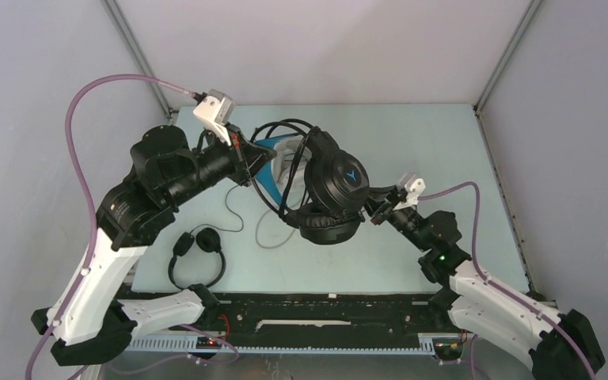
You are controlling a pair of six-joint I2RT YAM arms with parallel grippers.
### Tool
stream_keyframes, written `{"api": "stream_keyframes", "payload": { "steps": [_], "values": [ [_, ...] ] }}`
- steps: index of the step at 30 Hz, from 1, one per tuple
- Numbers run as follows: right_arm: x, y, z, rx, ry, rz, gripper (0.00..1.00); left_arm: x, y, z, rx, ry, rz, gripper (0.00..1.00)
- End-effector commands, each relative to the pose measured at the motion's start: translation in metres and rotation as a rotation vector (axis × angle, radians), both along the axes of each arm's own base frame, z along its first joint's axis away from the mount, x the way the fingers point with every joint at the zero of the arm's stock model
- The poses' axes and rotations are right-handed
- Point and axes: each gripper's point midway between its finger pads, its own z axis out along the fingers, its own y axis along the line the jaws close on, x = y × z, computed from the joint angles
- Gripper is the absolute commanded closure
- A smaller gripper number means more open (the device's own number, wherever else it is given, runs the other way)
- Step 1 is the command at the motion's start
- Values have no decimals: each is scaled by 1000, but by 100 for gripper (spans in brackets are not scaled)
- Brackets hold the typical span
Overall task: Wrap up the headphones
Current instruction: Wrap the headphones cable around the headphones.
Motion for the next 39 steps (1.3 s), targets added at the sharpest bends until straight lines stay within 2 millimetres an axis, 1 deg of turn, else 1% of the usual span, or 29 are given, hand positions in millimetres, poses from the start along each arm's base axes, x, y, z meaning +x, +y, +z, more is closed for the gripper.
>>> {"api": "stream_keyframes", "payload": {
  "steps": [1,4,6,8,10,11,14,16,18,19,23,26,29,32,35,37,39],
  "values": [
    [12,-28,-12,-9,129,-98,100,-17,29,46,10,-193,13,100],
    [6,-30,-7,-28,130,-70,100,-20,18,36,89,-232,-75,100],
    [0,-26,4,-40,136,-32,100,-23,11,23,158,-248,-148,100],
    [-6,-22,12,-44,164,9,100,-19,7,9,229,-271,-184,100],
    [-14,-17,21,-40,206,55,100,-18,3,-3,286,-316,-228,100],
    [-18,-15,24,-41,232,77,100,-18,1,-12,315,-338,-255,100],
    [-32,-6,33,-69,314,164,100,-18,-7,-24,349,-438,-315,100],
    [-36,-5,37,-103,380,182,100,-16,-10,-37,368,-461,-331,100],
    [-38,-7,48,-126,426,174,100,-13,-11,-45,401,-488,-340,100],
    [-39,-9,49,-139,457,168,100,-11,-11,-50,420,-497,-340,100],
    [-47,-10,73,-139,491,192,100,8,-5,-71,558,-546,-298,100],
    [-57,-6,82,-124,512,247,100,26,4,-91,689,-559,-246,100],
    [-67,-2,87,-104,538,301,100,42,10,-107,798,-559,-202,100],
    [-72,1,88,-83,582,341,100,52,14,-115,857,-572,-164,100],
    [-73,3,87,-78,596,354,100,55,15,-119,901,-606,-156,100],
    [-72,4,87,-74,610,358,100,61,19,-122,960,-625,-130,100],
    [-75,7,88,-66,629,398,100,67,23,-126,1029,-641,-105,100]
  ]
}}
